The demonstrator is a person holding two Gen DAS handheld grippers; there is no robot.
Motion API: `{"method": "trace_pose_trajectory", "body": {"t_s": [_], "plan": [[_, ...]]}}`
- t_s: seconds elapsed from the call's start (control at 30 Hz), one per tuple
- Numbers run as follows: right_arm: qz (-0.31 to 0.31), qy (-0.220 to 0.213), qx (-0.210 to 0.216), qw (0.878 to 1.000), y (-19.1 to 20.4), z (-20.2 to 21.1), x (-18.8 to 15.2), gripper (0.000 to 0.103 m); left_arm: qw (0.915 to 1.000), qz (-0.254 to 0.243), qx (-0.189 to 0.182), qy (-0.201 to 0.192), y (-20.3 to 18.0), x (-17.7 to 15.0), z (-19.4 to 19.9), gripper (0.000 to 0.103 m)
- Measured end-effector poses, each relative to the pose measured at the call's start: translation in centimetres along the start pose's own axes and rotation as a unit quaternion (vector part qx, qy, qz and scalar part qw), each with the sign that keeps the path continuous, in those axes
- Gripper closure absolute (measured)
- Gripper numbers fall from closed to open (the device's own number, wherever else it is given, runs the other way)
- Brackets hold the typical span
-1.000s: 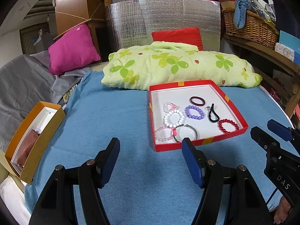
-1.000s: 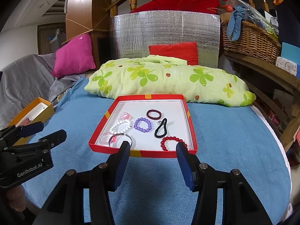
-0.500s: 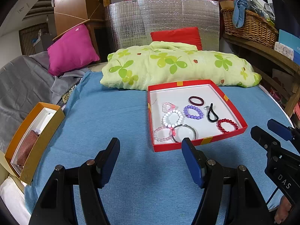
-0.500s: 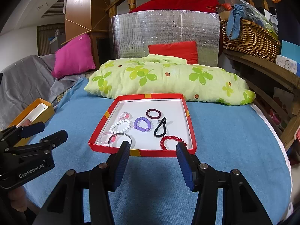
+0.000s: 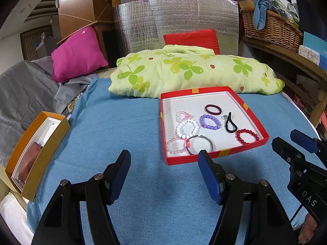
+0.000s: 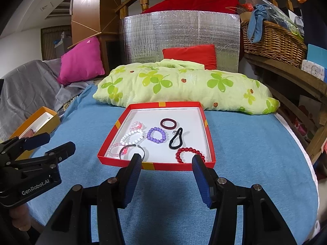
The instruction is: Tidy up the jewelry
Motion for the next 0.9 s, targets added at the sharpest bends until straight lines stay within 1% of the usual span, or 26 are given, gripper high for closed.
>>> {"method": "trace_pose_trajectory", "body": {"t_s": [0.63, 0.77, 0.87, 0.9], "plan": [[-0.003, 0.001, 0.002, 1.000, 0.0, 0.0, 0.1, 0.047, 1.0000, 0.000, 0.000, -0.002, 0.1, 0.1, 0.0, 0.034], [-0.004, 0.002, 0.003, 1.000, 0.0, 0.0, 0.0, 0.047, 1.0000, -0.001, -0.004, -0.004, 0.0, 0.0, 0.0, 0.034], [-0.010, 0.005, -0.001, 1.000, -0.5, -0.1, 0.0, 0.047, 0.9998, 0.013, -0.015, -0.006, 0.7, -0.2, -0.5, 0.034], [-0.012, 0.007, -0.007, 1.000, -0.9, -0.2, -0.1, 0.047, 0.9997, 0.021, -0.009, 0.000, 1.2, -0.4, -1.2, 0.034]]}}
Point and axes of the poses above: each gripper's, at about its wrist camera, not at the fingertips, and z roughly against the way its jaws point, y to its left, x to its top, the point moved 1 cm from there along -z, roughly the way its jaws point
